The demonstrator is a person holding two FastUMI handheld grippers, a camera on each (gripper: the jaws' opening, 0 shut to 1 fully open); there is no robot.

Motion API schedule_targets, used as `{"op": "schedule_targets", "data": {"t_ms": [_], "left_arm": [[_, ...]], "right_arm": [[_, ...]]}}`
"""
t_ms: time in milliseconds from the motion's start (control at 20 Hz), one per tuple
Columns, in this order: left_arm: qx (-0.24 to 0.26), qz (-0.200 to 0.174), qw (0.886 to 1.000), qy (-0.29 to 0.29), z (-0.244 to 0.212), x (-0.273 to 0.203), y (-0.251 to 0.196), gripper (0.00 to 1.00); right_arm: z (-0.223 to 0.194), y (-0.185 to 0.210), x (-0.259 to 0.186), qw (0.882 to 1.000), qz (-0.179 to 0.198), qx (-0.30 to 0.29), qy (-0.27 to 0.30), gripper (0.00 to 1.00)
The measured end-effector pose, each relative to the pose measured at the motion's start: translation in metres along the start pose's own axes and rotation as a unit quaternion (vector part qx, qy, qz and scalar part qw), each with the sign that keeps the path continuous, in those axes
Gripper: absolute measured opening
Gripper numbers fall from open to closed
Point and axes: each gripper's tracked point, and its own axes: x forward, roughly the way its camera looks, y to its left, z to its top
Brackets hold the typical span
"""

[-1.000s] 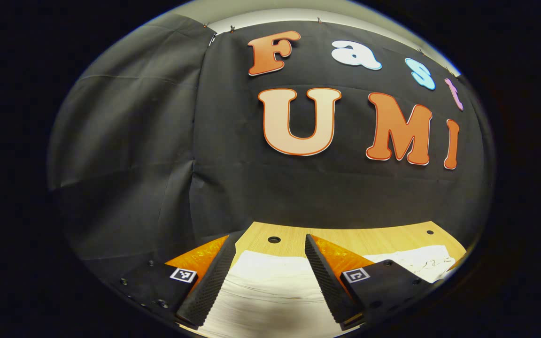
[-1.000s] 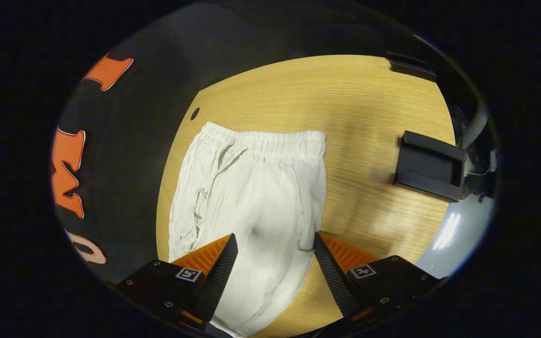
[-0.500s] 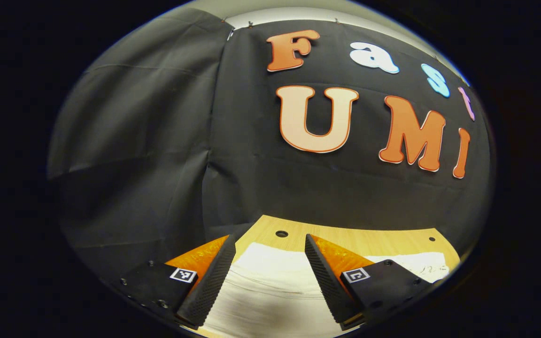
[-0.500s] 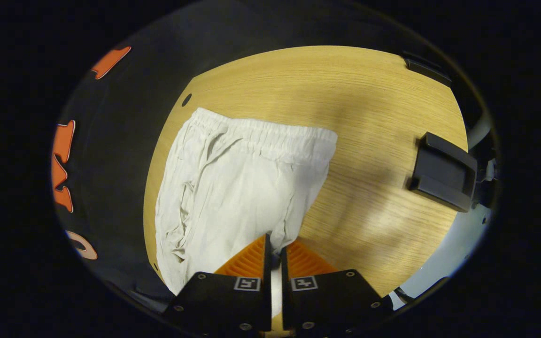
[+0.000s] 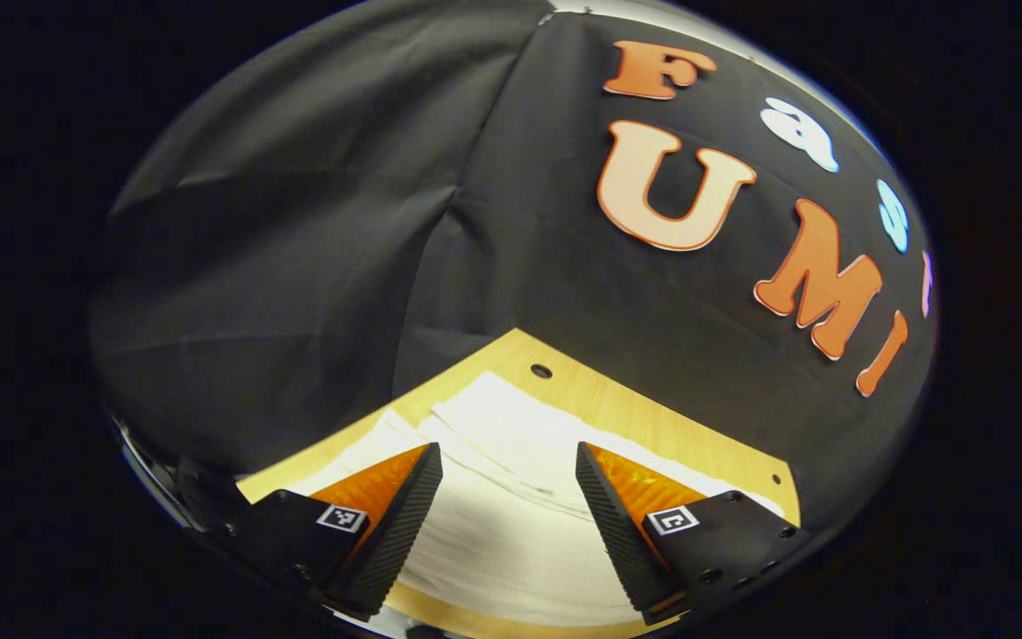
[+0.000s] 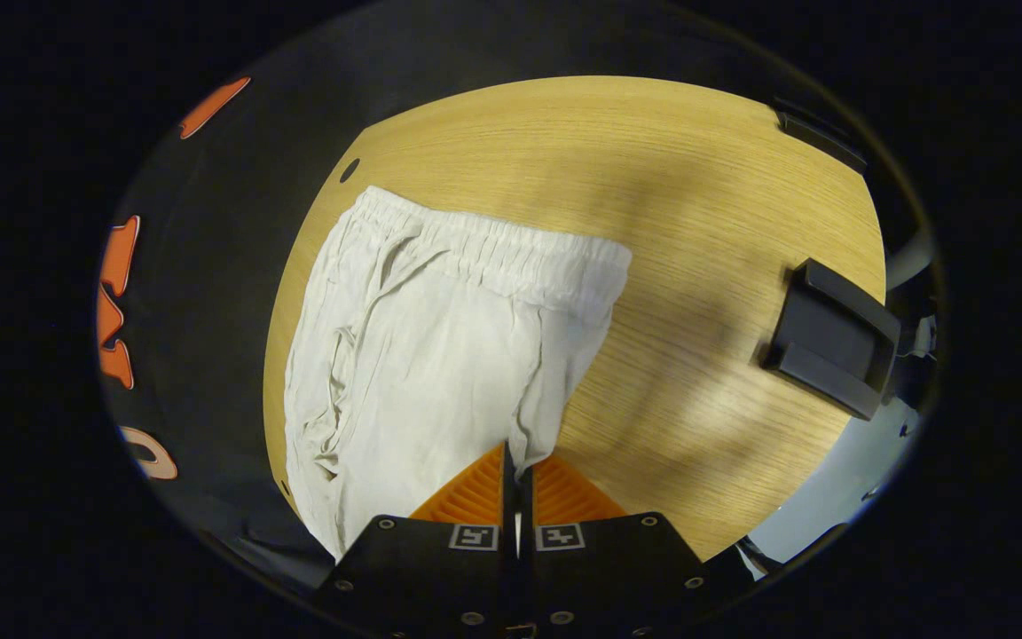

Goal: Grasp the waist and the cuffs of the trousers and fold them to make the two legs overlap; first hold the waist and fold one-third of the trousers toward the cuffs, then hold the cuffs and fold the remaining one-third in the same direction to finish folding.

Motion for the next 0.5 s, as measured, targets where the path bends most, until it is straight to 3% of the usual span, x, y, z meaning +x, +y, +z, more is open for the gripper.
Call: {"op": "schedule_targets", "data": {"t_ms": [200,250,300,350,500], "left_arm": [[-0.074,0.023,0.995,0.056,-0.03,-0.002,-0.005,0.99],[-0.096,0.041,0.993,0.06,-0.034,-0.002,-0.001,0.95],[-0.117,0.056,0.99,0.064,-0.04,-0.003,0.009,0.99],[-0.142,0.065,0.985,0.071,-0.042,-0.005,0.011,0.95],[-0.234,0.08,0.964,0.102,-0.061,-0.014,0.025,0.99]], "right_arm": [[-0.001,-0.001,-0.001,1.0,-0.002,-0.012,0.008,0.01],[-0.001,-0.001,-0.001,1.0,-0.003,-0.012,0.01,0.01],[-0.002,-0.002,-0.001,1.0,-0.004,-0.011,0.012,0.01],[-0.002,-0.002,-0.002,1.0,-0.005,-0.011,0.015,0.01],[-0.003,-0.004,-0.003,1.0,-0.005,-0.015,0.016,0.01]]}}
